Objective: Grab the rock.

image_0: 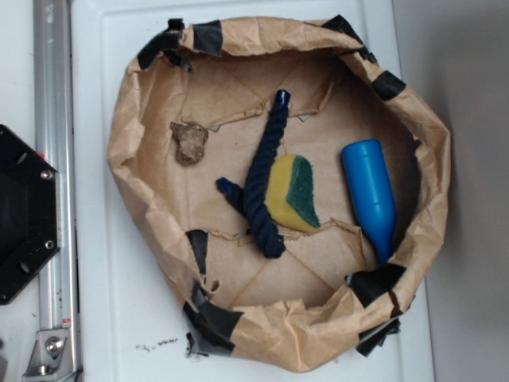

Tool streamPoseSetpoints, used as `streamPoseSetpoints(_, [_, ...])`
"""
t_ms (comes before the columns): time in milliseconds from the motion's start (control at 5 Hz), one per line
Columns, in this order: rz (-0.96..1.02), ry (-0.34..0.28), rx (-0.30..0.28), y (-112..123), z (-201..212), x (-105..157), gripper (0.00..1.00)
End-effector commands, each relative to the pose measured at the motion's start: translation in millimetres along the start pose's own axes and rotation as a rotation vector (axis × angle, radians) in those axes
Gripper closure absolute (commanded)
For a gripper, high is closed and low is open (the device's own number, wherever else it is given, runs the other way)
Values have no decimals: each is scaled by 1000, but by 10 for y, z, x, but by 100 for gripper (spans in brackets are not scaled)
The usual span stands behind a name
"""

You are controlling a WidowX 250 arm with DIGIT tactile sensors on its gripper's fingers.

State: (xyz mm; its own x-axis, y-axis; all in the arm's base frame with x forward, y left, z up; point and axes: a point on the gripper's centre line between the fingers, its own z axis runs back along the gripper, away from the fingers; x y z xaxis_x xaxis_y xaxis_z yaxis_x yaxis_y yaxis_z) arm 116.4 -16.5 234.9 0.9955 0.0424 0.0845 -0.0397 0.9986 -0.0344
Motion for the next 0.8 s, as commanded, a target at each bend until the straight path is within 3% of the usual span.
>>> streamPoseSetpoints(0, [0, 0, 0, 0, 0, 0, 0])
streamPoseSetpoints(400, [-211, -55, 98, 343, -331, 1020, 0])
streamPoseSetpoints(600, [-342, -21, 114, 325, -810, 1251, 0])
